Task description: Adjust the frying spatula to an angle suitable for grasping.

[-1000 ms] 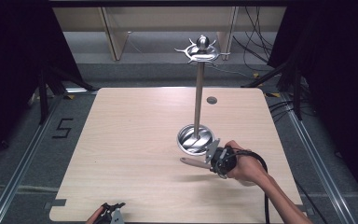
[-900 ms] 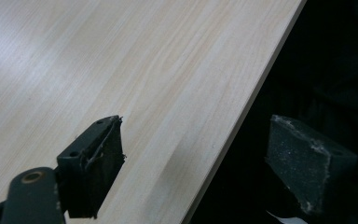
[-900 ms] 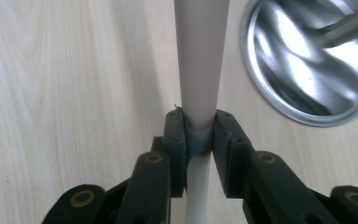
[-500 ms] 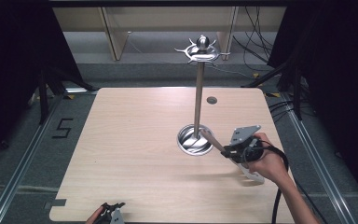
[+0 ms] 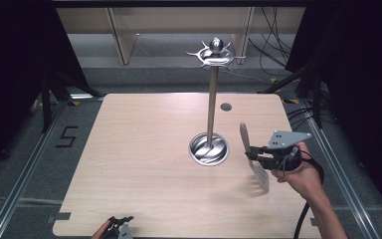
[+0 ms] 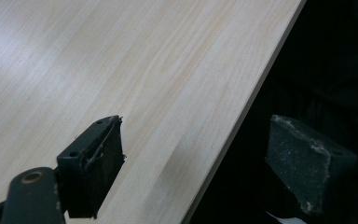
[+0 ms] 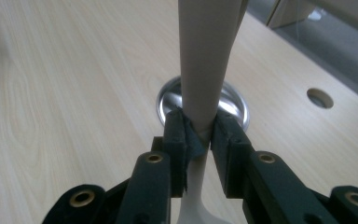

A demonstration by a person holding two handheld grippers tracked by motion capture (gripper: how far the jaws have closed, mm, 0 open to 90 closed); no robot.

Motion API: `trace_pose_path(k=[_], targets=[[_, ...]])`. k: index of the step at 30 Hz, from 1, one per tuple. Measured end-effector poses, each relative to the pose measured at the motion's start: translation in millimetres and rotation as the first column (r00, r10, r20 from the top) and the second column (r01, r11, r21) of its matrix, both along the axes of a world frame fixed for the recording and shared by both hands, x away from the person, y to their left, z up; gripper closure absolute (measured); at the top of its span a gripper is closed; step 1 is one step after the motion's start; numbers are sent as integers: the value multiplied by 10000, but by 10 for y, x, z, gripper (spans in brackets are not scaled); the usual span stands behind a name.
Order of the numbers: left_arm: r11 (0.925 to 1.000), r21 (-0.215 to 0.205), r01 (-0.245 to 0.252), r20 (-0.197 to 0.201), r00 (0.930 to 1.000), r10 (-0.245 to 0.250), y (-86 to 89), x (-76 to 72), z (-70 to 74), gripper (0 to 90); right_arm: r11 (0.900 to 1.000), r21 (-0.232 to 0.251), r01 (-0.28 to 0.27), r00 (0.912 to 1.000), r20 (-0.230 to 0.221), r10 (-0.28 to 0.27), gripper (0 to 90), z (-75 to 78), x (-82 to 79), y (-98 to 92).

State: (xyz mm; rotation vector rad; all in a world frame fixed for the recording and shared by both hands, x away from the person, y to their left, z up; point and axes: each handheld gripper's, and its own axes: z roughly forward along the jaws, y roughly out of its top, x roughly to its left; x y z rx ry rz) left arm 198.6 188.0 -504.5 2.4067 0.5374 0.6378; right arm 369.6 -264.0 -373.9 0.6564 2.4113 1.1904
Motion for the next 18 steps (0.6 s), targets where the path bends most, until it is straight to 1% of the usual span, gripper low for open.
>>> trace_pose_path(k=[2,3,5,6,7,8,9,10,11,12,13,14,15,16,18], targets=[[10000,-28,12,-68,10000,-12,2,-1,0,179,9993,331,-189,9997,146,185,768,16,11,-14],[9999,-68,104,-141,9998,-105,-2,2,-6,180,9981,613,8,9999,137,-16,769,18,-2,-12],[10000,15,17,4,10000,-17,0,-4,2,179,9942,1072,10,9998,207,-32,768,24,-7,-3],[10000,-93,13,-74,10000,-14,-4,-4,-4,179,9920,1266,19,9997,240,-49,768,29,-6,2],[10000,13,-17,12,10000,17,-4,-5,-1,179,9908,1351,18,9998,192,-44,768,48,-9,-3],[10000,-19,14,-39,10000,-14,-3,-5,0,179,9884,1519,-60,9989,473,-12,769,52,5,4],[10000,-24,29,-57,10000,-29,-3,-3,-1,179,9885,1506,-125,9996,250,88,769,77,-4,0],[10000,-15,23,-56,10000,-23,-2,-2,-2,180,9860,1667,-78,9988,490,-4,769,86,8,7],[10000,-47,24,-77,10000,-24,-4,4,-7,180,9863,1649,-62,9994,359,3,768,107,8,4],[9999,-76,69,-129,9999,-70,-4,4,-7,180,9838,1791,66,9990,420,-144,768,115,12,20],[10000,-26,22,-44,10000,-22,-2,-1,0,179,9841,1774,31,9990,440,-111,768,136,19,19],[10000,-23,25,-57,10000,-25,-2,-1,-1,179,9824,1870,50,9985,528,-151,768,148,22,35],[10000,-53,14,-81,10000,-14,-3,2,-5,179,9825,1860,36,9990,422,-116,768,173,21,40],[9999,-74,74,-156,9998,-75,-4,6,-9,179,9771,2106,291,9977,542,-414,768,208,29,73],[9999,-65,81,-131,9999,-81,-7,3,-8,179,9789,2022,286,9981,485,-392,768,238,38,77]])
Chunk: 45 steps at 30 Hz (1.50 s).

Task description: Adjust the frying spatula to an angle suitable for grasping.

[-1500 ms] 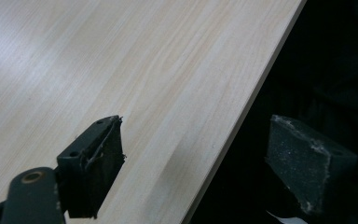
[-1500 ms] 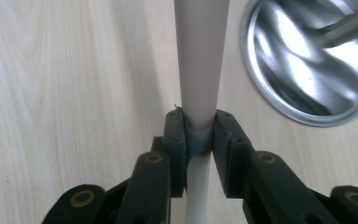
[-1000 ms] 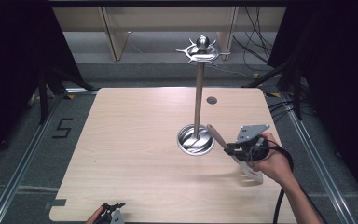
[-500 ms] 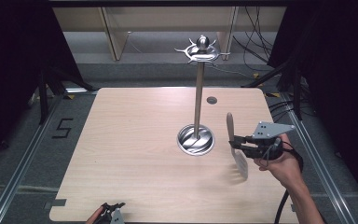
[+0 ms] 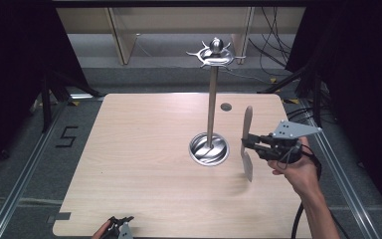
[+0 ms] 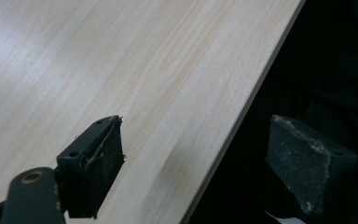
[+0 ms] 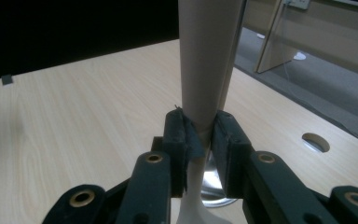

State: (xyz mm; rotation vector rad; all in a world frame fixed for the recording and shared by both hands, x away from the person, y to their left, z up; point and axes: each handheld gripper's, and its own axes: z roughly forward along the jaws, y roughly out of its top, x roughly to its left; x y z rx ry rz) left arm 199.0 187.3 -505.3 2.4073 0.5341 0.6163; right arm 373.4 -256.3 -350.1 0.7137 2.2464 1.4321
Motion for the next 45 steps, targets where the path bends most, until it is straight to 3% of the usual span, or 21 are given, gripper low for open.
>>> trace_pose_path(k=[1,5,6,7,8,11,12,13,15,16,20,23,26,27,28,30,32,37,38,41,45], targets=[[10000,24,-58,75,10000,58,2,-7,7,179,9997,143,216,9995,214,-219,768,18,20,25],[10000,26,-43,81,10000,43,8,-7,12,179,9991,122,394,9989,239,-397,768,153,73,96],[10000,9,-15,34,10000,15,8,-1,5,179,9986,189,493,9975,501,-502,768,193,114,114],[10000,14,-70,125,9999,70,4,1,-2,180,9994,112,319,9989,335,-323,768,226,132,117],[10000,-67,51,-53,10000,-52,14,-2,12,179,9980,246,580,9972,449,-591,768,263,154,130],[10000,-43,-17,-20,10000,17,13,-4,12,179,9972,364,651,9966,490,-669,768,344,221,133],[10000,-25,-6,-19,10000,6,11,-4,11,179,9970,372,672,9950,715,-697,768,374,267,126],[10000,-45,53,-32,10000,-53,6,-1,7,179,9963,473,713,9960,513,-737,768,393,277,126],[10000,-14,-25,98,9999,25,5,-8,11,179,9968,270,759,9943,726,-777,768,452,355,103],[10000,-54,51,5,10000,-51,9,-12,18,179,9942,426,992,9930,604,-1016,768,481,376,102],[10000,-48,63,-71,10000,-64,7,-1,5,179,9938,431,1027,9923,655,-1054,768,565,493,57],[10000,38,-27,93,10000,27,6,-5,11,179,9926,356,1163,9910,620,-1183,768,586,567,46],[10000,-25,19,9,10000,-19,10,-8,13,179,9916,307,1258,9897,652,-1276,768,585,629,43],[10000,-12,8,25,10000,-8,9,-7,11,179,9926,291,1180,9921,390,-1191,768,587,637,41],[10000,-6,15,26,10000,-15,10,-7,12,179,9919,317,1227,9904,598,-1244,768,578,676,43],[10000,-8,-74,118,9999,74,4,-6,5,179,9929,259,1165,9926,303,-1173,768,576,699,51],[10000,10,6,85,10000,-6,6,-12,13,179,9925,193,1208,9911,535,-1217,768,582,752,53],[10000,-76,-52,55,10000,52,1,-5,-4,179,9937,224,1101,9935,248,-1107,768,646,794,80],[10000,-26,-12,48,10000,13,8,-6,7,179,9939,182,1089,9924,553,-1098,768,648,825,82],[10000,14,11,79,10000,-11,7,-10,12,178,9950,165,990,9947,263,-994,768,655,832,110],[10000,28,13,89,10000,-14,7,-11,13,179,9950,204,979,9948,259,-984,767,651,861,124]])
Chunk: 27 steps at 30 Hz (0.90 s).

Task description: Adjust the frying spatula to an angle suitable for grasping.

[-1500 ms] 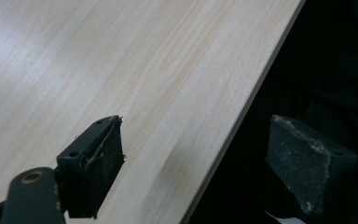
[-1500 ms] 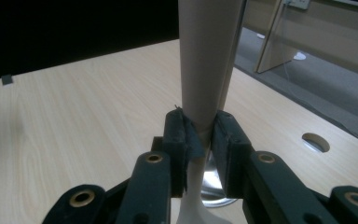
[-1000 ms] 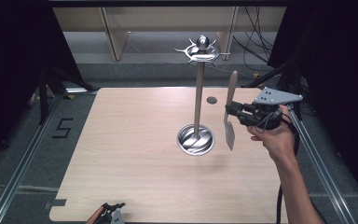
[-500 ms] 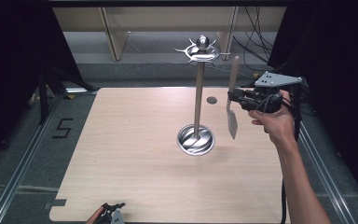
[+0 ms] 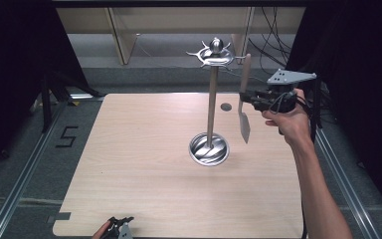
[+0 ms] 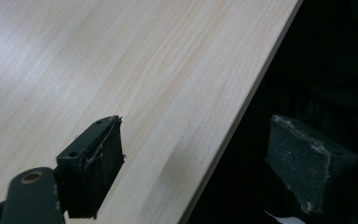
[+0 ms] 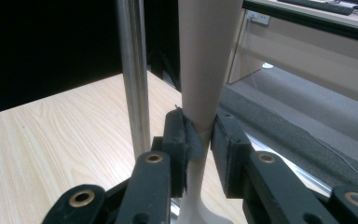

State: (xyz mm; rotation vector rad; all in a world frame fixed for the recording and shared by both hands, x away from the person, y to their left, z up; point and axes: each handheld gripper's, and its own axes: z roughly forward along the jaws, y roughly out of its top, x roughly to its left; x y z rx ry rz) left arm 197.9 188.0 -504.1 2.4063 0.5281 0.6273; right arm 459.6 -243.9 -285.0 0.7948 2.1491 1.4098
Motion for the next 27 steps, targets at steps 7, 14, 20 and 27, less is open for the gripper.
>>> trace_pose_path(k=[7,14,20,27], targets=[[10000,-20,28,-65,10000,-28,-1,-1,-1,179,9998,-180,-92,9999,-88,91,767,17,70,-9],[10000,-6,3,-53,10000,-3,-4,0,-4,178,9980,-428,-461,9984,-343,447,767,47,91,12],[10000,-1,0,-13,10000,0,0,0,-1,178,9963,-568,-653,9974,-340,634,767,27,134,77],[10000,-3,11,-14,10000,-11,1,0,-2,178,9940,-476,-986,9942,-488,963,765,6,159,99]])
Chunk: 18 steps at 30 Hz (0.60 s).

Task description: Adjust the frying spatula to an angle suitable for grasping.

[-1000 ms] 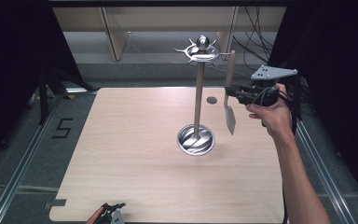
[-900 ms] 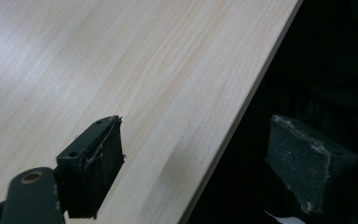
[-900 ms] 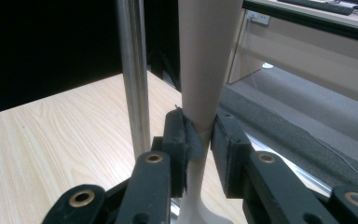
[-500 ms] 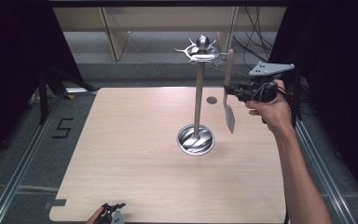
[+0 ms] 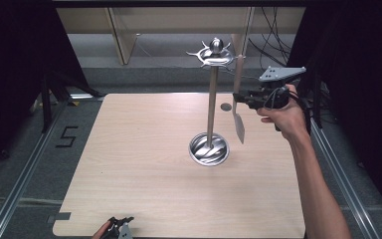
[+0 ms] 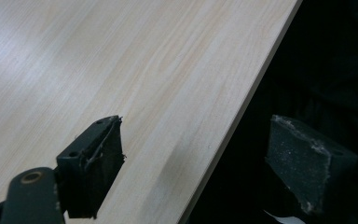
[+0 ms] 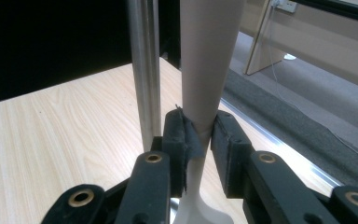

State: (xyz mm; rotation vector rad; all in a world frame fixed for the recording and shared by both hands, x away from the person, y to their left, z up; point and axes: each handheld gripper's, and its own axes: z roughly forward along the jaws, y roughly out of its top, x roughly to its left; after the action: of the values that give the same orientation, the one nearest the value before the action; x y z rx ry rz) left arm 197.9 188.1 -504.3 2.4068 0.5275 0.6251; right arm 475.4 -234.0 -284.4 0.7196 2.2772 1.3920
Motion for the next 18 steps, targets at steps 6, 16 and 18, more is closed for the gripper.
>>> trace_pose_path(k=[6,16,18], targets=[[10000,3,7,-54,10000,-7,-7,-4,-1,178,9998,200,85,10000,33,-86,763,-23,-20,-3],[10000,-12,21,-37,10000,-21,-1,0,1,178,9999,130,99,9998,-198,-97,697,-24,-71,3],[10000,-77,-24,-46,10000,24,-3,1,-4,178,9995,261,165,9997,-184,-160,672,-33,-91,1]])
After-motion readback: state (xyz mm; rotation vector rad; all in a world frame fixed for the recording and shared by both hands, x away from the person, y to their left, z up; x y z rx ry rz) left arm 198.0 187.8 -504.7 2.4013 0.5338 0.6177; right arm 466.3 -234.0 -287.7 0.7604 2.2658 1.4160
